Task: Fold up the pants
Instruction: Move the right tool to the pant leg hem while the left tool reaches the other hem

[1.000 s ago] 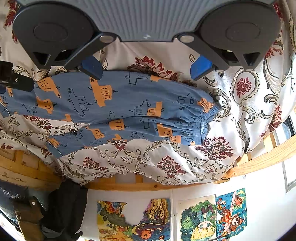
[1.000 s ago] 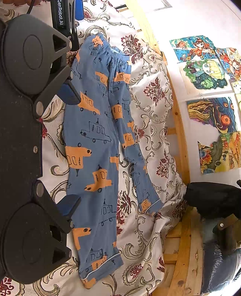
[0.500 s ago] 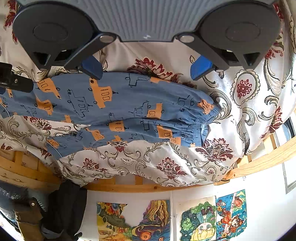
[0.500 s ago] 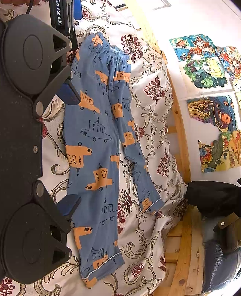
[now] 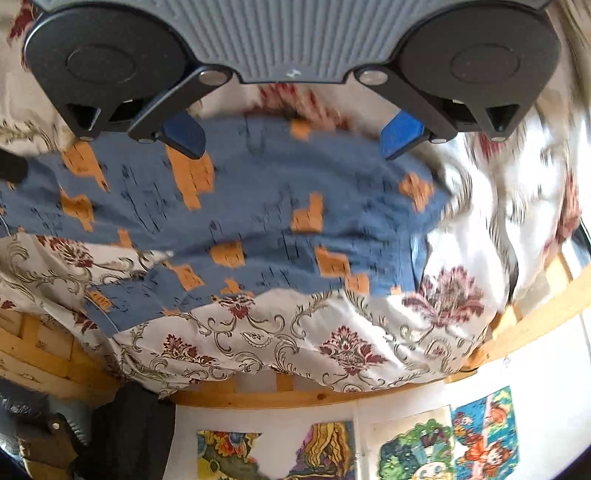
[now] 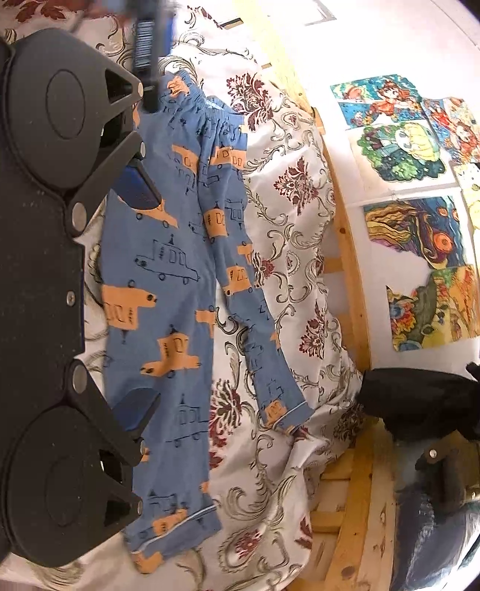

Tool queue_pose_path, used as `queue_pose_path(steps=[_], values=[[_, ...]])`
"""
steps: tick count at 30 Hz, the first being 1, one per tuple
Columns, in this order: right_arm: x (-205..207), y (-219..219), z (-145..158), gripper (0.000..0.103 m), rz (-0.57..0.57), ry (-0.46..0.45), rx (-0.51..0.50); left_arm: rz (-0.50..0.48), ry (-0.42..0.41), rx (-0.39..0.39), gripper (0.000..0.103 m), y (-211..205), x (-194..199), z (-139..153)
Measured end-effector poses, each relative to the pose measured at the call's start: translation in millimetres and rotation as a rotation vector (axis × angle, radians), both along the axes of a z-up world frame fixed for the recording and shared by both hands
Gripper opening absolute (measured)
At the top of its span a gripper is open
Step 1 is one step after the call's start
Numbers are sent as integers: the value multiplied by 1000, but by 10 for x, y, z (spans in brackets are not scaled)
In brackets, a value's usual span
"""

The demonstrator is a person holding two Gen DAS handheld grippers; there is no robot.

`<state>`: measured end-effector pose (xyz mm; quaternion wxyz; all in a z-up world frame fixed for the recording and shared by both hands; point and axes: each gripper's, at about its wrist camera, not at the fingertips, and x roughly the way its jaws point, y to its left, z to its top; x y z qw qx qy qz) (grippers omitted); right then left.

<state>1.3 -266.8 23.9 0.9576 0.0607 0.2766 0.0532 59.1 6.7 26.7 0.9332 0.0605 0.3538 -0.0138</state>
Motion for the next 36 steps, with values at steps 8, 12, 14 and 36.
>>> queue_pose_path(steps=[8,12,14,36], values=[[848,-359,247,102,229,34,-157,-23,23,74,103,133,1309,421],[1680,-573,259,102,299,94,-143,-143,-23,63,103,163,1973,332],[2138,-589,235,102,345,106,-149,-202,-58,76,103,150,2225,232],[4986,-180,-440,73,852,353,-295,-594,477,-118,80,140,4122,-730]])
